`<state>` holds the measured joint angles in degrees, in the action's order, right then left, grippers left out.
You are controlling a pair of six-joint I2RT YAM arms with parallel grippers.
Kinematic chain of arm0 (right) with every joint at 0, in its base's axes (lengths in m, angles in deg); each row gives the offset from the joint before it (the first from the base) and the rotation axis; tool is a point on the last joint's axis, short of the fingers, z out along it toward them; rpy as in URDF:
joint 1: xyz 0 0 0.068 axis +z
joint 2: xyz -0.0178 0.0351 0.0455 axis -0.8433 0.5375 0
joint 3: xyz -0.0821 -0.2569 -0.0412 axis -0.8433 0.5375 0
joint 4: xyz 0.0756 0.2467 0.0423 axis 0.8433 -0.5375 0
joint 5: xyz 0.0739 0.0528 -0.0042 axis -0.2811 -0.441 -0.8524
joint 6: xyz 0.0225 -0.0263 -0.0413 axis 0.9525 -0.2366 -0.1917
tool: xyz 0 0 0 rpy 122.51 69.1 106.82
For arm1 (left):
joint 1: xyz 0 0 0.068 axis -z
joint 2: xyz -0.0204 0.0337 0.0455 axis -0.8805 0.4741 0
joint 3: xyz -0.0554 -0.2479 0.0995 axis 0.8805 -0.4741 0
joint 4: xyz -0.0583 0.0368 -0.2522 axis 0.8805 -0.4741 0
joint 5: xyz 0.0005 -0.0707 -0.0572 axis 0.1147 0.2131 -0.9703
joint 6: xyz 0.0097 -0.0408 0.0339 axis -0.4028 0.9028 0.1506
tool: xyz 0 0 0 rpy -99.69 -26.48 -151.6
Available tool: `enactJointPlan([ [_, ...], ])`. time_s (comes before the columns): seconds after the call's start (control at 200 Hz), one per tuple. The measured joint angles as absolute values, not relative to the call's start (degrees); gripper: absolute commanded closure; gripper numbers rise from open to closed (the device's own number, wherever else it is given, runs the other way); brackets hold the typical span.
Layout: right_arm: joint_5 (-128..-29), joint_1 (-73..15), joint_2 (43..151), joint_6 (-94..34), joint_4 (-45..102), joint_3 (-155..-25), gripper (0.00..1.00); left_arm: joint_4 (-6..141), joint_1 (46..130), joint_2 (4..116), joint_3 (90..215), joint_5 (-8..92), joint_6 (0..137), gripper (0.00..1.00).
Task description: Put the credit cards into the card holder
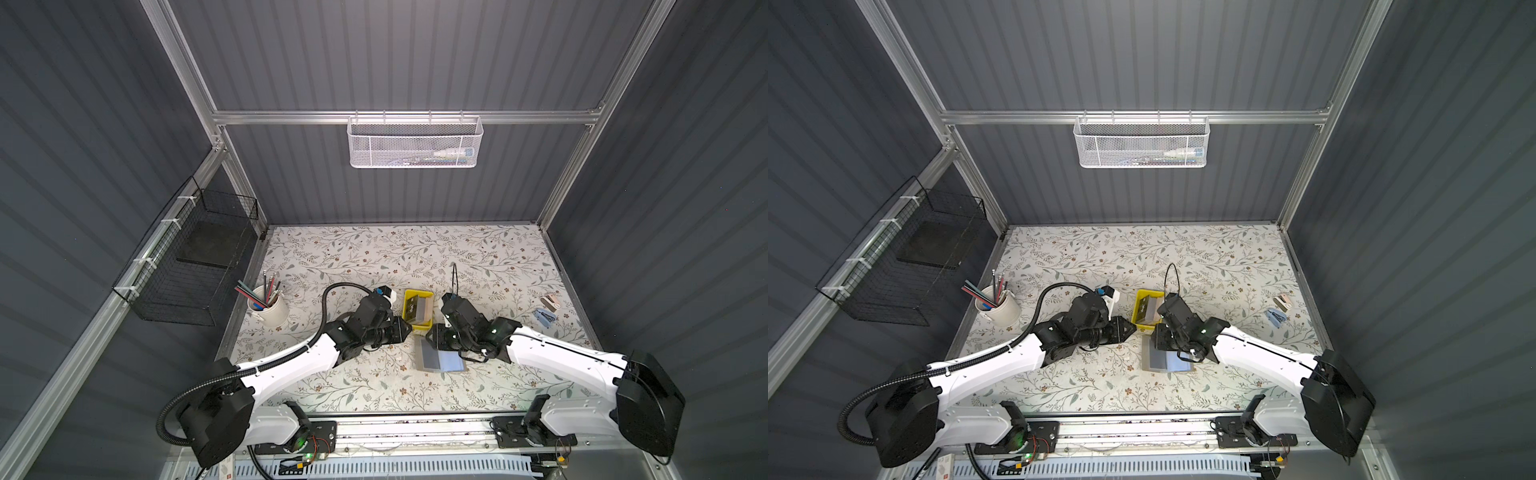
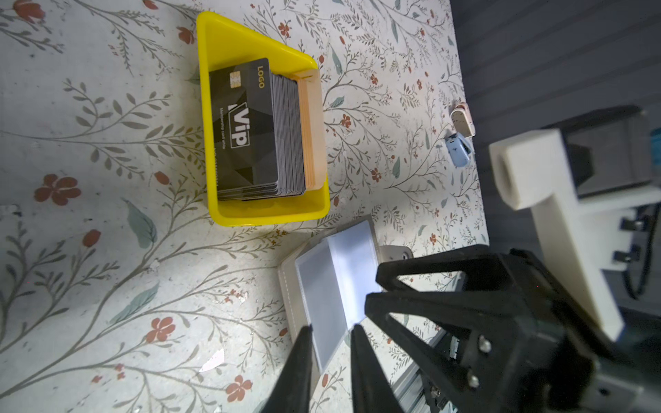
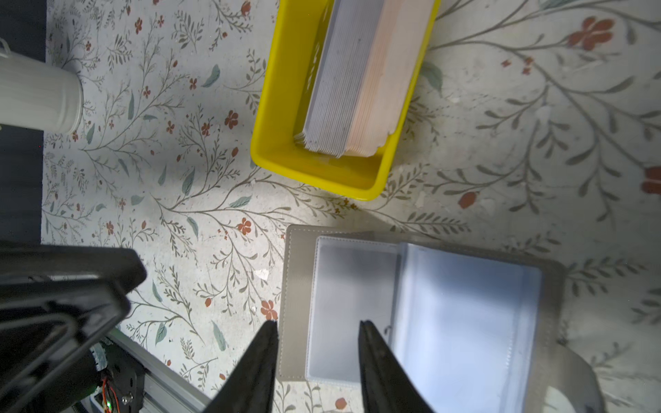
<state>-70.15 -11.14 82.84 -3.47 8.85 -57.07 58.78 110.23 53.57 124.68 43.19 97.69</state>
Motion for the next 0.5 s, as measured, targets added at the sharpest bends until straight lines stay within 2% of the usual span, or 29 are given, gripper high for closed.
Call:
enactJointPlan([
  [0.19, -70.3, -14.9, 86.3, -4.5, 7.6, -62.0, 0.44, 57.1, 107.8, 58.8, 128.8, 42.7, 95.5, 0.78],
  [0.3, -71.5, -17.8, 89.9, -5.6, 7.5, -65.3, 0.40, 56.4, 105.3, 61.4, 129.8, 42.7, 94.6, 0.69],
  [0.5, -73.9, -21.1, 96.1, -7.1, 7.6, -69.9, 0.35, 55.0, 102.3, 66.1, 131.7, 42.5, 93.2, 0.66],
])
